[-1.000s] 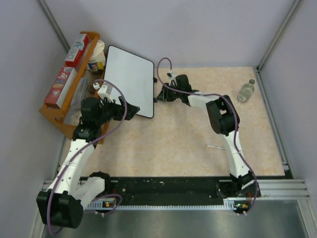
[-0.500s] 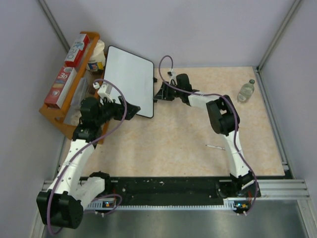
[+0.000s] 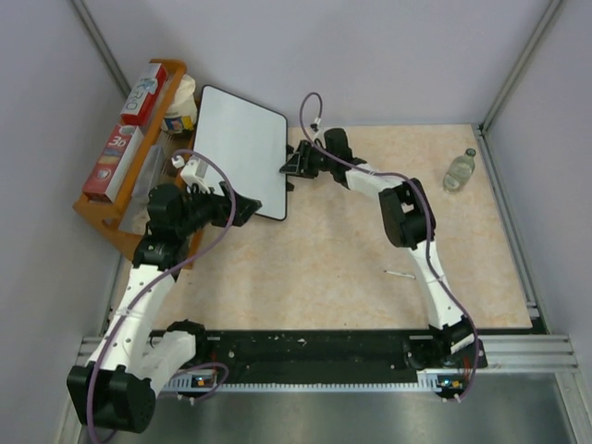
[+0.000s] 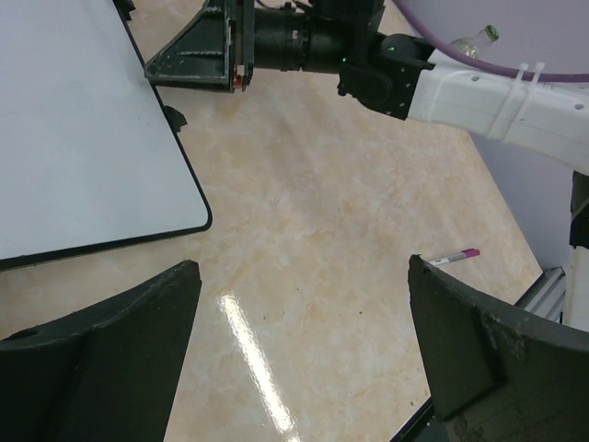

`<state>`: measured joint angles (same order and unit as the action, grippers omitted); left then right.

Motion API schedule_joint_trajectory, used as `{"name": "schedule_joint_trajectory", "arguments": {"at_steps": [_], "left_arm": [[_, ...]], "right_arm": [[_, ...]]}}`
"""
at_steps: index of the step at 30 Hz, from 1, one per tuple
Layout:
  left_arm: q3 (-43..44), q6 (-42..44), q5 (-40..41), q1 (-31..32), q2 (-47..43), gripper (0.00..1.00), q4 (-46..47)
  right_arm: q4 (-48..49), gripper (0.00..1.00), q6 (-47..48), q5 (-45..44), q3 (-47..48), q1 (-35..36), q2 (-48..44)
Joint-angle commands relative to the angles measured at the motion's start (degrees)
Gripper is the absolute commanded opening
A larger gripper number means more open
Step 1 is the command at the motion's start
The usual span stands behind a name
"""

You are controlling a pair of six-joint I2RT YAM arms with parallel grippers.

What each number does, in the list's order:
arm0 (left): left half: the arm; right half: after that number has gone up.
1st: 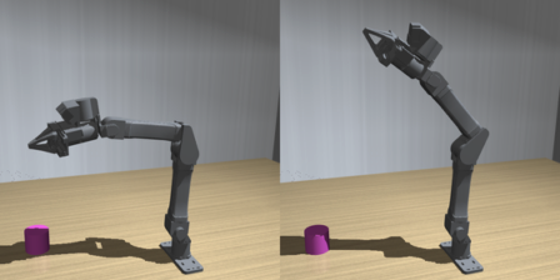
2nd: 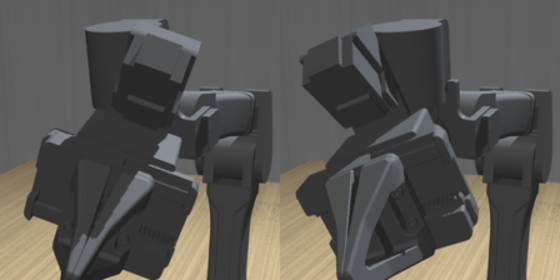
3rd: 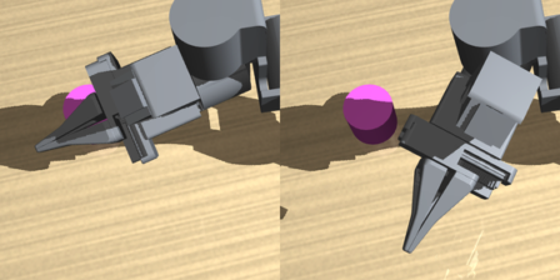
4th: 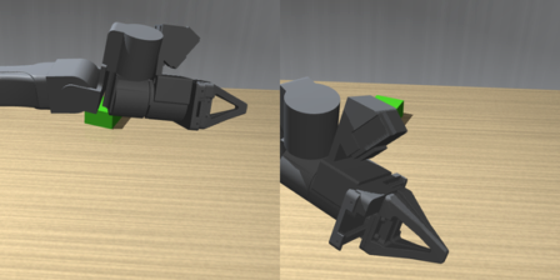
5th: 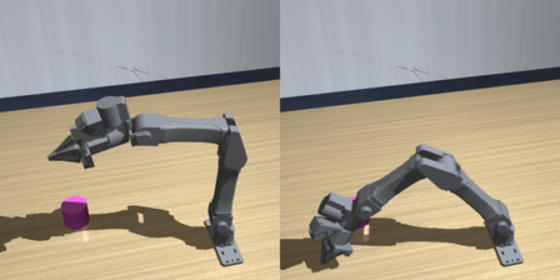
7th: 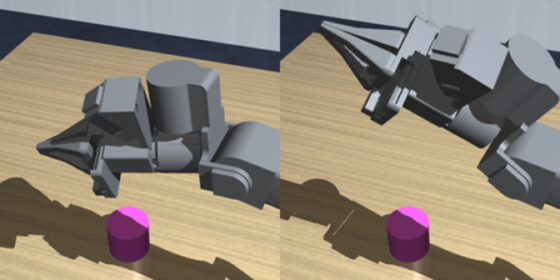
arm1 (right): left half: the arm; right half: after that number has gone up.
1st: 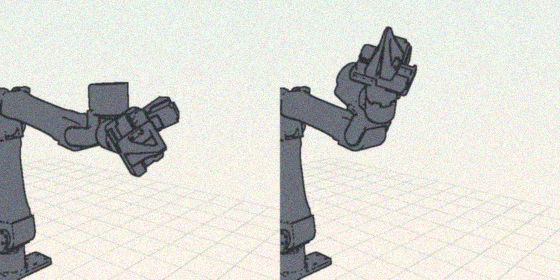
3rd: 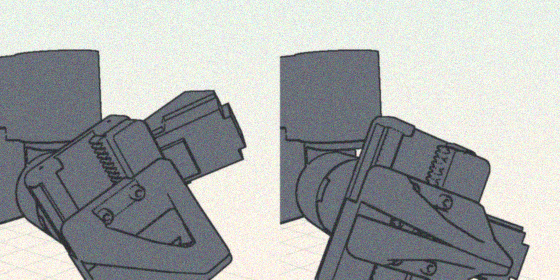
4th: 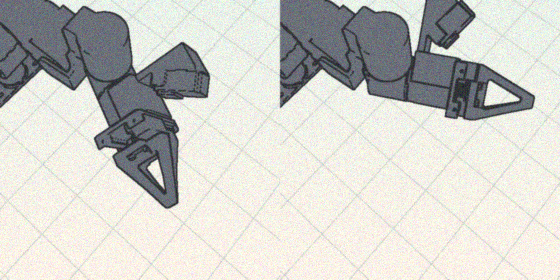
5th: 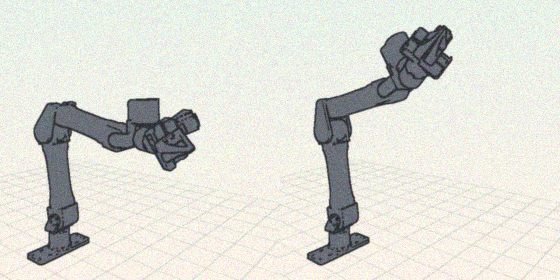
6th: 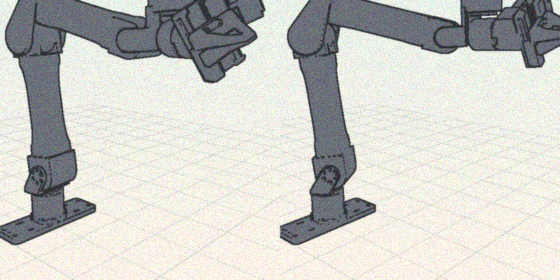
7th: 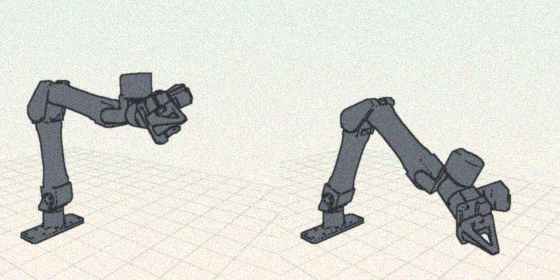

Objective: Write a sentence on the whiteboard
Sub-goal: Adjust the Whiteboard stand at the corner of the board.

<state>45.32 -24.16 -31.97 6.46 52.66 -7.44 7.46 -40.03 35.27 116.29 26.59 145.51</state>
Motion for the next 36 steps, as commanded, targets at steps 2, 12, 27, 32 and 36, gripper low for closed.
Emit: {"name": "schedule_joint_trajectory", "arguments": {"at_steps": [2, 12, 27, 32, 36], "left_arm": [[0.1, 0.4, -0.6, 0.0, -1.7, 0.97, 1.0], [-0.6, 0.3, -0.6, 0.0, -3.0, 0.97, 0.4], [-3.8, -0.7, -1.4, 0.0, -5.4, 0.97, 0.3], [-3.9, 0.3, -0.8, 0.0, -6.3, 0.97, -1.3], [-4.0, 0.7, -1.0, 0.0, -6.3, 0.97, -1.9]], "right_arm": [[3.2, 0.41, -8.3, 3.8, -1.5, -0.8, 3.6], [8.1, 0.36, -10.9, 5.6, -11.0, -1.0, -0.1], [20.3, 0.34, -12.2, 6.9, -24.5, 5.3, -7.4], [19.4, 0.36, -11.0, -0.4, -30.2, 4.1, -13.2], [18.7, 0.48, -10.0, -3.1, -34.5, 2.0, -16.7]]}}
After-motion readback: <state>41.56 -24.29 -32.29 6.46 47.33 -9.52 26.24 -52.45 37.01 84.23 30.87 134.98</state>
